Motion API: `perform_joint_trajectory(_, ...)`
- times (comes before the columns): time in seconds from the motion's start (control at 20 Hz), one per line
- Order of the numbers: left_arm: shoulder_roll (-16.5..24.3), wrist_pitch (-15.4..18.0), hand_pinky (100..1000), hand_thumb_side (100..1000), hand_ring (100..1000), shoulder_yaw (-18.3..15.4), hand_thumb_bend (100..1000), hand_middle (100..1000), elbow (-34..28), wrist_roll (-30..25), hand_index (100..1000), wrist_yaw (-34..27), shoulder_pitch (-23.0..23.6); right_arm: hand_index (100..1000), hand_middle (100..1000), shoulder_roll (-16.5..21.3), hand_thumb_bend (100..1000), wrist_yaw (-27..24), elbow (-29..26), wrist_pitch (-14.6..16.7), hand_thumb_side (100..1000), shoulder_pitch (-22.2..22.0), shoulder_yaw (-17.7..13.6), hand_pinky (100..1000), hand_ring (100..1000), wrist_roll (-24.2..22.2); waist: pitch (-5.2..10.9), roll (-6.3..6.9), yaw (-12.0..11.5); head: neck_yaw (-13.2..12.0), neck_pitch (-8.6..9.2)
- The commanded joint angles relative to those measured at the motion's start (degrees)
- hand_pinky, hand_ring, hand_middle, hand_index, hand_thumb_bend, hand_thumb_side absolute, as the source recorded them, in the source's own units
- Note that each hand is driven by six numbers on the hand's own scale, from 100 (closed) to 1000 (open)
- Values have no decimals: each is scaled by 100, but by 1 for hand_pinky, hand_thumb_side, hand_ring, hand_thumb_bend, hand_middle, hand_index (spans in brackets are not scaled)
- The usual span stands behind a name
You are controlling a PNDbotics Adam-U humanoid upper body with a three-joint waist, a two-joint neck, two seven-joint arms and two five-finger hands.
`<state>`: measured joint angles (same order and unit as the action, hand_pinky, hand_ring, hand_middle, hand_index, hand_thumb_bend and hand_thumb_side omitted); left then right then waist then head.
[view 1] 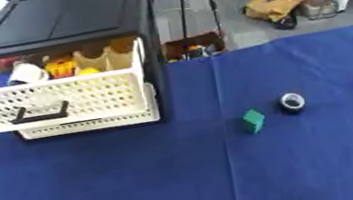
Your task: Pick up objects from table and place into drawer.
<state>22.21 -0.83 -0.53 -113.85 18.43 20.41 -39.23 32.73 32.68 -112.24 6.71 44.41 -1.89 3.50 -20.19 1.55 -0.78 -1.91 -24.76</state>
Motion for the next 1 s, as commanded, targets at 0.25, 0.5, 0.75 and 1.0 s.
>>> perform_joint_trajectory(0.25, -269, 219, 808, 868, 878, -25, 735, 734, -74, -184, 937, 89, 96, 869, 796, 707, 100, 388, 833, 305, 807, 572, 359, 784, 828, -712, 154, -23, -43, 76, 6)
perform_joint_trajectory(0.5, -307, 194, 808, 875, 872, 30, 716, 731, -74, -310, 926, 82, 129, 876, 808, 943, 100, 679, 1644, 489, 809, 943, 590, 791, 840, -1344, 152, -39, -72, 120, 15)
perform_joint_trajectory(0.75, -325, 139, 808, 881, 864, 61, 701, 727, -74, -360, 920, 59, 164, 891, 807, 1064, 100, 842, 2382, 670, 807, 1241, 776, 798, 849, -1828, 148, -72, -91, 146, -2)
perform_joint_trajectory(1.0, -352, 98, 807, 885, 860, 76, 684, 724, -74, -386, 917, 41, 191, 950, 744, 1029, 100, 964, 3025, 975, 739, 1435, 833, 801, 841, -2410, 135, -87, -129, 158, 12)
